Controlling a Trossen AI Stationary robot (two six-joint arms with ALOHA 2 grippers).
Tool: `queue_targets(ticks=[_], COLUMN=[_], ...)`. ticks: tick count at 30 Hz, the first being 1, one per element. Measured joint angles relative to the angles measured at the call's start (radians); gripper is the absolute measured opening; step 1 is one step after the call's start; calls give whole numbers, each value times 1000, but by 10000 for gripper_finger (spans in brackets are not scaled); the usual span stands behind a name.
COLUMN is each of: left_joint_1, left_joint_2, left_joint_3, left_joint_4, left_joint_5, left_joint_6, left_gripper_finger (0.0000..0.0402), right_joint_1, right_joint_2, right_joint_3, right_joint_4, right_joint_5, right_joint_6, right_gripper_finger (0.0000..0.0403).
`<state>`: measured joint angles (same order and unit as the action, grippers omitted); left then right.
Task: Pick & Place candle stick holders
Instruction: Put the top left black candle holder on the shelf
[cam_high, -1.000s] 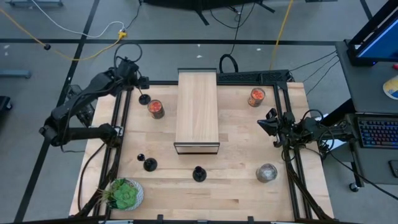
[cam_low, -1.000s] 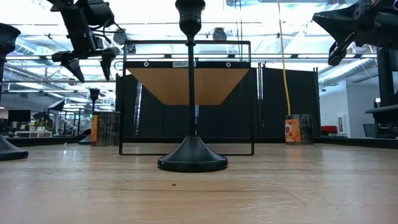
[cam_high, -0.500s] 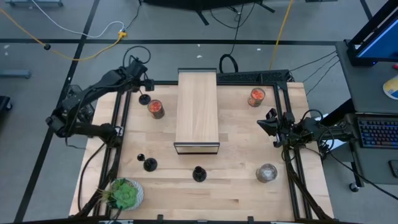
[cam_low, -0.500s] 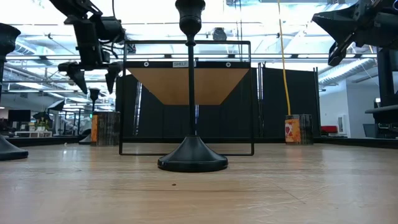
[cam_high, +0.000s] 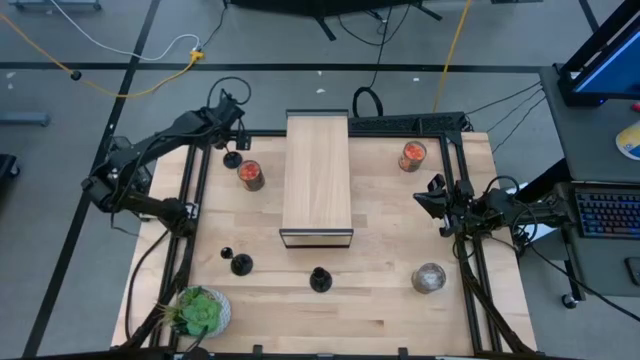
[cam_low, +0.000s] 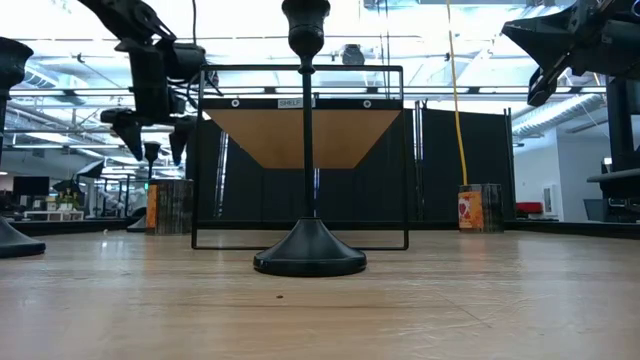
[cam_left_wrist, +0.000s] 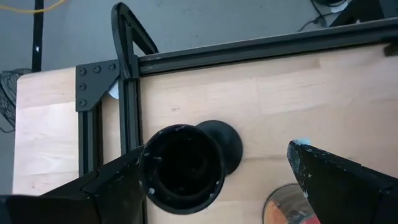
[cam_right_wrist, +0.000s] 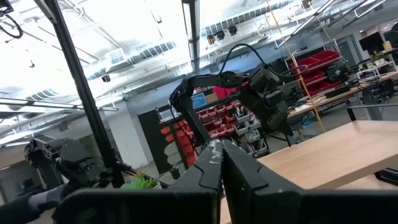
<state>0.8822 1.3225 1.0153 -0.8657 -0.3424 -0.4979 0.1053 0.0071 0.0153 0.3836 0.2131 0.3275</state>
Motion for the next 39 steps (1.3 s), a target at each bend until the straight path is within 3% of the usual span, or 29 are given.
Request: queue_targets(ticks=[17, 29, 39], left_joint_1=[1, -27, -33], left_joint_2=[0, 0, 0], left_joint_3=[0, 0, 0], left_joint_4=[11, 73, 160], left_joint_5=[-70, -77, -112], left_joint_6=[-41, -232, -294], left_gripper_finger=[379, 378, 378], right_joint_1=[0, 0, 0], right_joint_2=[0, 0, 0], right_joint_3=[0, 0, 0], right_joint_4=[0, 0, 0], right_joint_5=[0, 0, -1], right_joint_6=[0, 0, 0], right_gripper_finger=[0, 0, 0])
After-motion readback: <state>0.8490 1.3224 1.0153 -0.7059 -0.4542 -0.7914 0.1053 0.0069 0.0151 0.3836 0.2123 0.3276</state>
